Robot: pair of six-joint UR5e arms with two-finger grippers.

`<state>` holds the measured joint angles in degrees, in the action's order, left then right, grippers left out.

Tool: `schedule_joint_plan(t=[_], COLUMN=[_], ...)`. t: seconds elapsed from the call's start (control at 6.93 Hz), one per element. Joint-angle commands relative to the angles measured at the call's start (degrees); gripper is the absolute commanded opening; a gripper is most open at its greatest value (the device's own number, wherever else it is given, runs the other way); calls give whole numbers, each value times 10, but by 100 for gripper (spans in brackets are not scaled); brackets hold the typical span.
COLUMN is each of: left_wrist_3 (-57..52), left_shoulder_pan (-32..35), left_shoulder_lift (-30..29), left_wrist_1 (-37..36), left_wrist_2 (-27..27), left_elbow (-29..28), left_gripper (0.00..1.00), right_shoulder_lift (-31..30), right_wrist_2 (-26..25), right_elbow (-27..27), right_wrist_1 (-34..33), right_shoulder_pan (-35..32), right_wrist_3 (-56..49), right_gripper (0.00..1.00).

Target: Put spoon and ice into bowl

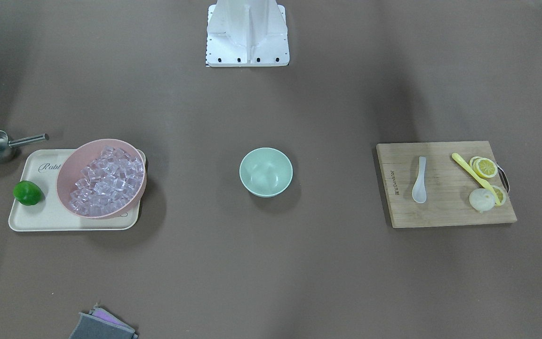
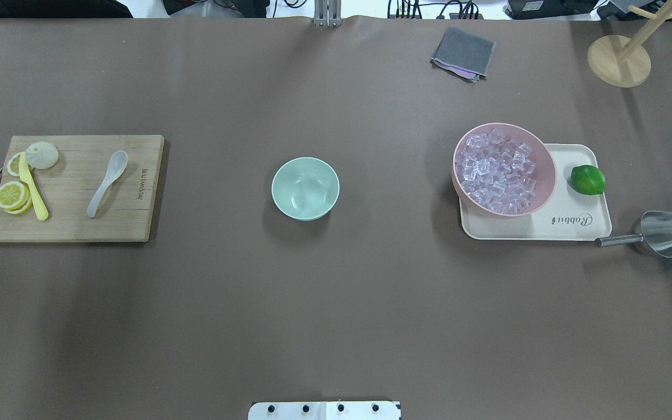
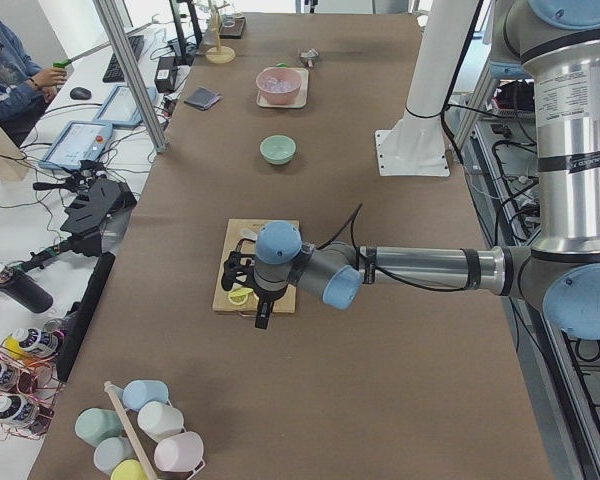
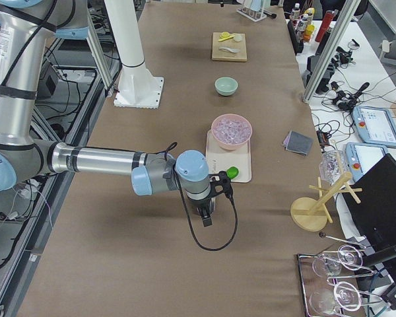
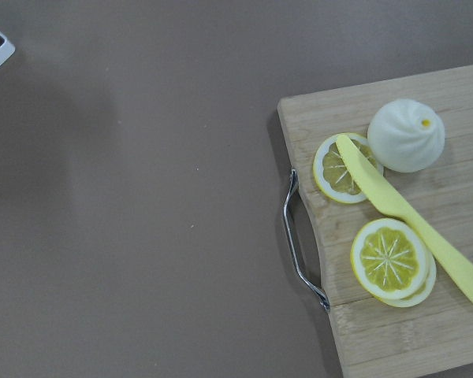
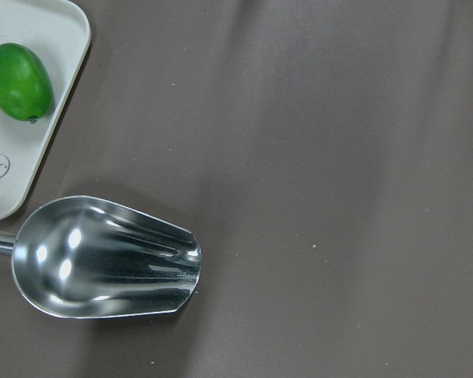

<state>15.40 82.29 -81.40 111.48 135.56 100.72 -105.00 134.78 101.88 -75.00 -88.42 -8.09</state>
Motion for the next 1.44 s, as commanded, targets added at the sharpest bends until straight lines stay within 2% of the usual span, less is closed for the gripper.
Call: schedule_joint_plan(t=[0.0, 0.43, 0.72, 0.87, 1.3], left_wrist_3=[-17, -19, -19, -16, -15], left_shoulder_pan=[13, 12, 10, 9, 9], left_shoulder_lift=[21, 61, 67, 66, 67], left_wrist_1=[-15, 15, 110, 127, 128], left_wrist_2=[6, 10, 9, 10, 27], left_elbow=[46, 60, 4, -12, -14], left_gripper=[98, 98, 98, 98, 98], right_shoulder_lift=[4, 2, 7, 2, 6], right_wrist_2=[-7, 2, -3, -2, 2], right_elbow=[-6, -10, -14, -13, -6], right_wrist_1=[-15, -9, -3, 4, 4], right_shoulder_pan=[-4, -3, -1, -1, -1], right_wrist_3=[0, 0, 1, 0, 6], right_gripper=[100, 100, 100, 100, 100])
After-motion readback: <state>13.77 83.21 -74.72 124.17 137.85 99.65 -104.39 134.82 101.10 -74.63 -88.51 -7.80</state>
